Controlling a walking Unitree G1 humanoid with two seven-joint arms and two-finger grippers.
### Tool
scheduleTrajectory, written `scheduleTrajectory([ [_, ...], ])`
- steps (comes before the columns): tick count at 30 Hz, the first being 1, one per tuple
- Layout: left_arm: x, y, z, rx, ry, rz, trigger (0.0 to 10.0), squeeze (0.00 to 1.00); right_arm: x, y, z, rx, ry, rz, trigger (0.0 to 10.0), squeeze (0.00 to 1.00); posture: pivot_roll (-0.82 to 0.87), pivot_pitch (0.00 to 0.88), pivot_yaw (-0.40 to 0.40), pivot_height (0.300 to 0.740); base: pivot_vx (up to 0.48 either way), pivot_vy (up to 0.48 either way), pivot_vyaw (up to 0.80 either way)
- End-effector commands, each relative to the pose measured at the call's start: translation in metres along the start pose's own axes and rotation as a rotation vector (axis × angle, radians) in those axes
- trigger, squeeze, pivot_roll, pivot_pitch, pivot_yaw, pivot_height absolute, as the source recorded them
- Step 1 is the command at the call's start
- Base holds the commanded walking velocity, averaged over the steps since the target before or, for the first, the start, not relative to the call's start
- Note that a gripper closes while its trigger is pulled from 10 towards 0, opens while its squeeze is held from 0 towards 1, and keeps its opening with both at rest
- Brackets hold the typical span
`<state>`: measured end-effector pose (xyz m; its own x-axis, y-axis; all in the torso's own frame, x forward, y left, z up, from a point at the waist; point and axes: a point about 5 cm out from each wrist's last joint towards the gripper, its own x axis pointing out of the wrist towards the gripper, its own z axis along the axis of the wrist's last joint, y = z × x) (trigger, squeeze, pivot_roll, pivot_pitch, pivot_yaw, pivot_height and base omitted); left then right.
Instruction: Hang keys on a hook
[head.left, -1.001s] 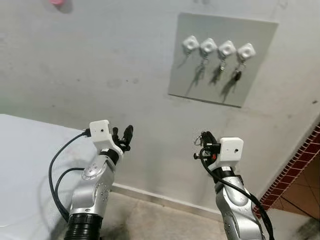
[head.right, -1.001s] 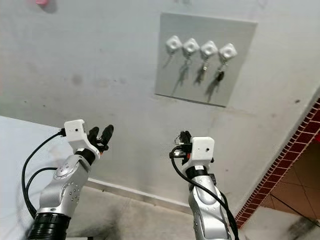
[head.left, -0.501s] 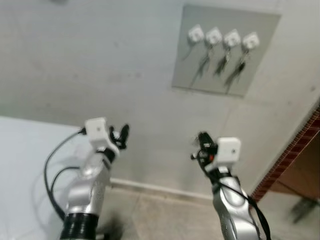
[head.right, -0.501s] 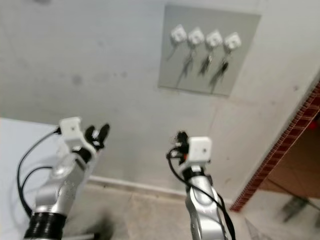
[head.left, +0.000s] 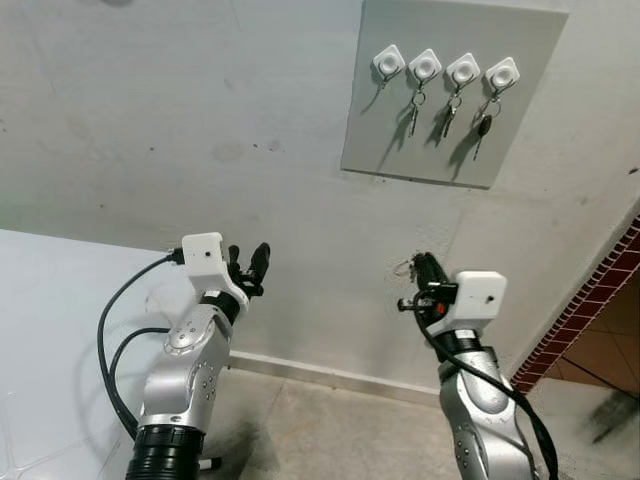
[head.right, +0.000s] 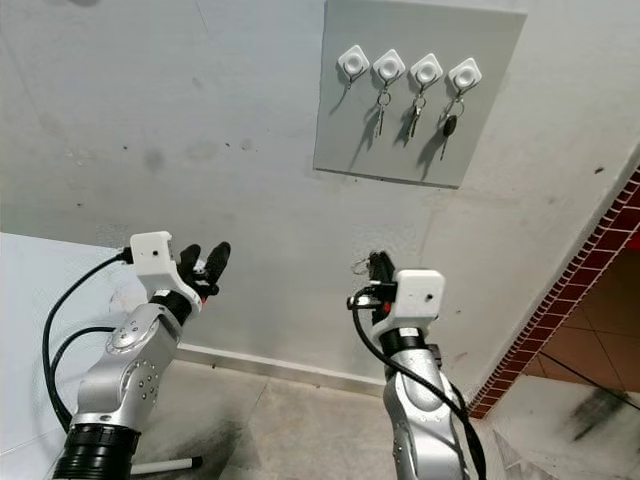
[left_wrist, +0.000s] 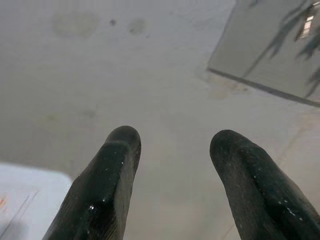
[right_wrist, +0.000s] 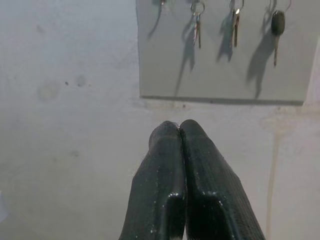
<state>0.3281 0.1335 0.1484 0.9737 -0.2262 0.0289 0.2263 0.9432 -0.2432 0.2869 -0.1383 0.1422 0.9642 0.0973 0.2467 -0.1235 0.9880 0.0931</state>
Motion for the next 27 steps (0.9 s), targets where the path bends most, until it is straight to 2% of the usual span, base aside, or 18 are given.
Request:
scheduleTrajectory([
  [1, 0.001, -0.002, 0.009, 0.018, -0.025, -0.032, 10.0, 0.0, 0.005, -0.002, 0.011, 0.002, -0.04, -0.003, 10.0, 0.0, 0.03, 0.0, -0.031, 0.74, 0.0, 0.0, 0.0],
  [4, 0.0, 0.0, 0.011, 0.023, -0.027, -0.04, 10.0, 0.0, 0.005, -0.004, 0.014, 0.004, -0.051, -0.003, 10.0, 0.0, 0.03, 0.0, -0.029, 0.74, 0.0, 0.0, 0.0],
  [11, 0.001, -0.002, 0.021, 0.046, -0.049, -0.077, 10.0, 0.0, 0.011, -0.001, 0.032, 0.016, -0.112, 0.013, 10.0, 0.0, 0.03, 0.0, -0.027, 0.74, 0.292, 0.0, 0.0],
  [27, 0.0, -0.009, 0.021, 0.045, -0.046, -0.118, 10.0, 0.0, 0.011, 0.005, 0.034, 0.033, -0.112, 0.035, 10.0, 0.0, 0.03, 0.0, -0.026, 0.74, 0.423, 0.0, 0.0],
])
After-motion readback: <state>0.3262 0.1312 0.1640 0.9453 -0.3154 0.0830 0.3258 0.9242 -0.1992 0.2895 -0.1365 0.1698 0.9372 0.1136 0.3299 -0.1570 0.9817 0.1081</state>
